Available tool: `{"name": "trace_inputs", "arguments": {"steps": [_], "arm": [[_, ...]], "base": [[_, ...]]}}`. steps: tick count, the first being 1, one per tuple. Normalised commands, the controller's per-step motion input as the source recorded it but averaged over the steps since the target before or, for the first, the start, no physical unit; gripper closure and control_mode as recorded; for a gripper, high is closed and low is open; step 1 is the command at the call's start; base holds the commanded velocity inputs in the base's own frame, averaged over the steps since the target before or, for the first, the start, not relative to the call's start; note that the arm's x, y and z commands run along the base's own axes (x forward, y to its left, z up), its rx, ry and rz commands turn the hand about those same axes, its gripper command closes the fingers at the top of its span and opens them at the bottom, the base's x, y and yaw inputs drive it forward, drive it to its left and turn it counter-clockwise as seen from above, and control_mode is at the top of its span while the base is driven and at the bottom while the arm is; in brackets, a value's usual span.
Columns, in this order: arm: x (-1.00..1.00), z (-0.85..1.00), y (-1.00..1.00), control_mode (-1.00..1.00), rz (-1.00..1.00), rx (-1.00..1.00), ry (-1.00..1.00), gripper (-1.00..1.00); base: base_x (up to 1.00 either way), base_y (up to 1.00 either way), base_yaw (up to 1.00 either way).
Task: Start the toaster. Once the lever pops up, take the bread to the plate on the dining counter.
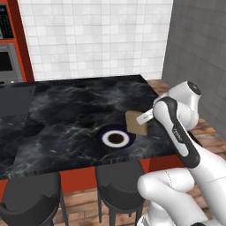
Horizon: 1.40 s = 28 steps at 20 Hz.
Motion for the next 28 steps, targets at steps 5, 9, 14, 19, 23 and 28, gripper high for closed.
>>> {"name": "trace_inputs", "arguments": {"steps": [5,9,14,19,23,28], "arm": [[0.48,-0.31,0.00,-1.00,0.11,0.05,-0.02,1.00],[0.53,-0.30,0.00,-1.00,0.10,0.06,0.00,1.00],[0.63,-0.32,0.00,-1.00,0.08,0.04,0.00,1.00],[0.54,-0.42,0.00,-1.00,0.07,0.03,0.00,1.00],[0.42,-0.38,0.00,-1.00,0.08,0.02,0.00,1.00],[0.33,-0.30,0.00,-1.00,0.07,0.01,0.00,1.00]], "base": [[0.00,0.00,0.00],[0.00,0.00,0.00],[0.00,0.00,0.00],[0.00,0.00,0.00],[0.00,0.00,0.00],[0.00,0.00,0.00]]}}
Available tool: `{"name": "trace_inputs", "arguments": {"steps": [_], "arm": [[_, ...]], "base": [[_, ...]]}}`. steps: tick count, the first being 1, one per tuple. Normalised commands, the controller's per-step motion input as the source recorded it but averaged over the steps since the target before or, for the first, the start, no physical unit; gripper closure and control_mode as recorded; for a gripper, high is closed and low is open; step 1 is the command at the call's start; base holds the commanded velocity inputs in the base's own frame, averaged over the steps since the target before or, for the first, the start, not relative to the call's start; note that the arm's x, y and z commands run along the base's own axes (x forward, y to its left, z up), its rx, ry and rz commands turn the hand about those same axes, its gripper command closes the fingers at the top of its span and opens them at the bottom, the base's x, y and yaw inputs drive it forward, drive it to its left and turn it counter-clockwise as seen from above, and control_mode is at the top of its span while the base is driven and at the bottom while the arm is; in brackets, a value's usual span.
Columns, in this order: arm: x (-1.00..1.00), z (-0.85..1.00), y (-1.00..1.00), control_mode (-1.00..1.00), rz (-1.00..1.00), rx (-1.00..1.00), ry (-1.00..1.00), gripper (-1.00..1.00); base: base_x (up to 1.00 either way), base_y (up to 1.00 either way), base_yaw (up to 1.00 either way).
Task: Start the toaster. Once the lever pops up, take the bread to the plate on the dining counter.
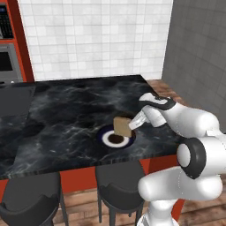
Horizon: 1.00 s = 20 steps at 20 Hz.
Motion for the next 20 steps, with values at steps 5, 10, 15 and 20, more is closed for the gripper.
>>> {"name": "trace_inputs", "arguments": {"steps": [5,10,15,20], "arm": [[0.26,-0.19,0.05,-1.00,0.07,0.01,0.00,1.00],[0.05,-0.13,0.17,-1.00,0.05,0.00,0.00,1.00],[0.00,-0.09,0.19,-1.00,0.03,0.00,0.00,1.00],[0.00,-0.14,0.13,-1.00,0.02,0.00,0.00,1.00]], "base": [[0.00,0.00,0.00],[0.00,0.00,0.00],[0.00,0.00,0.00],[0.00,0.00,0.00]]}}
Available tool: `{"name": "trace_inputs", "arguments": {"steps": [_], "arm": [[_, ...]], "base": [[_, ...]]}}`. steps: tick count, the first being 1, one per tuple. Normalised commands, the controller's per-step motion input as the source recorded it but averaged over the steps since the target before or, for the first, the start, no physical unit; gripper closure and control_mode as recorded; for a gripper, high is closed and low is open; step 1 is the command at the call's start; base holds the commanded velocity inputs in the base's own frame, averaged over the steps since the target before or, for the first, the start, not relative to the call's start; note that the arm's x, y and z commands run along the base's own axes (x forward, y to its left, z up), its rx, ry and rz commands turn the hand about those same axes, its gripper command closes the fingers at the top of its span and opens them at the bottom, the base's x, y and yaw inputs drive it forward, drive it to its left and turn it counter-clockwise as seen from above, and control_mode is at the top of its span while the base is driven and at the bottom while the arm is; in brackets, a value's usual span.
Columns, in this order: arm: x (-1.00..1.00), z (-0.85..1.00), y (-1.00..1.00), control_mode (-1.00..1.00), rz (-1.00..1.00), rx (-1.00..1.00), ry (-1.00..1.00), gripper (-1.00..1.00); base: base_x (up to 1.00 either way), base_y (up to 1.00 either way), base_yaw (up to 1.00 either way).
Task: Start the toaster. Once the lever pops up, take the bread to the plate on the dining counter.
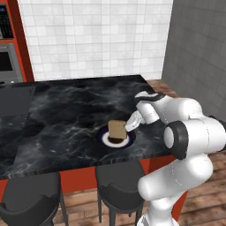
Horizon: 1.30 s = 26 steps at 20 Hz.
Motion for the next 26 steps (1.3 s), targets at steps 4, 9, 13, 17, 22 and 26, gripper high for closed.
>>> {"name": "trace_inputs", "arguments": {"steps": [4,9,13,17,22,26], "arm": [[0.00,-0.22,0.05,-1.00,0.01,0.00,0.00,1.00],[0.00,-0.31,0.07,-1.00,0.01,0.00,0.00,1.00],[0.00,-0.17,0.08,-1.00,0.01,0.00,0.00,1.00],[-0.02,-0.02,0.09,-1.00,0.00,0.00,0.00,1.00],[-0.07,0.00,0.14,-1.00,0.00,0.00,0.00,1.00],[-0.06,-0.03,0.11,-1.00,0.00,0.00,-0.03,1.00]], "base": [[0.00,0.00,0.00],[0.00,0.00,0.00],[0.00,0.00,0.00],[0.00,0.00,0.00],[0.00,0.00,0.00],[0.00,0.00,0.00]]}}
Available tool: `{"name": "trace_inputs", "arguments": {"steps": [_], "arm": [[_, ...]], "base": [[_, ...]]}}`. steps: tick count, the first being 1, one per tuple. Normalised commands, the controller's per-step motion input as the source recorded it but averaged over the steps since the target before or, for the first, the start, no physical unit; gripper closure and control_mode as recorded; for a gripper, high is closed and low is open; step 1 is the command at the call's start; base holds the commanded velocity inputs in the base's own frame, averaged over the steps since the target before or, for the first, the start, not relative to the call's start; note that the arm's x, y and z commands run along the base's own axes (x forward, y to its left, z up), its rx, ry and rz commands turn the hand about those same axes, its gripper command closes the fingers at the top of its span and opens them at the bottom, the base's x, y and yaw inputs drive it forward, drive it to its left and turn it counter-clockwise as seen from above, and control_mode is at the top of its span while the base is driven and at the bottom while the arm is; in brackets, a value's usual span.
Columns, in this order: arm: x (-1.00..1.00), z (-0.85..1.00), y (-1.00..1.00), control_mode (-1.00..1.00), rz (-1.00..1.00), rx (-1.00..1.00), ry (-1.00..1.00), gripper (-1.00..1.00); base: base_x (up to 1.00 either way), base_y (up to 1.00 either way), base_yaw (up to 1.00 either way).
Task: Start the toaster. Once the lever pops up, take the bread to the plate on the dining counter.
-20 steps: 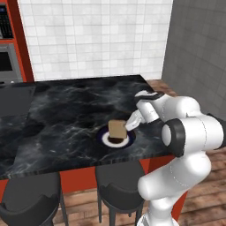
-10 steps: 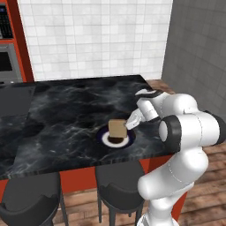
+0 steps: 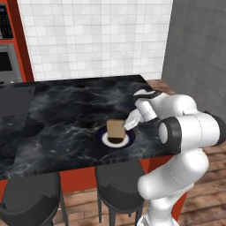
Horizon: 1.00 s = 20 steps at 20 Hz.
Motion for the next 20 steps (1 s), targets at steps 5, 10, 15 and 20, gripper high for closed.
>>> {"name": "trace_inputs", "arguments": {"steps": [5,10,15,20], "arm": [[-0.01,-0.06,0.01,-1.00,0.00,0.00,-0.10,1.00],[0.00,-0.06,0.00,-1.00,0.00,0.00,-0.06,1.00],[0.00,0.00,0.01,-1.00,0.00,0.00,0.00,1.00],[0.00,0.00,0.00,-1.00,0.00,0.00,0.00,-1.00]], "base": [[0.00,0.00,0.00],[0.00,0.00,0.00],[0.00,0.00,0.00],[0.00,0.00,0.00]]}}
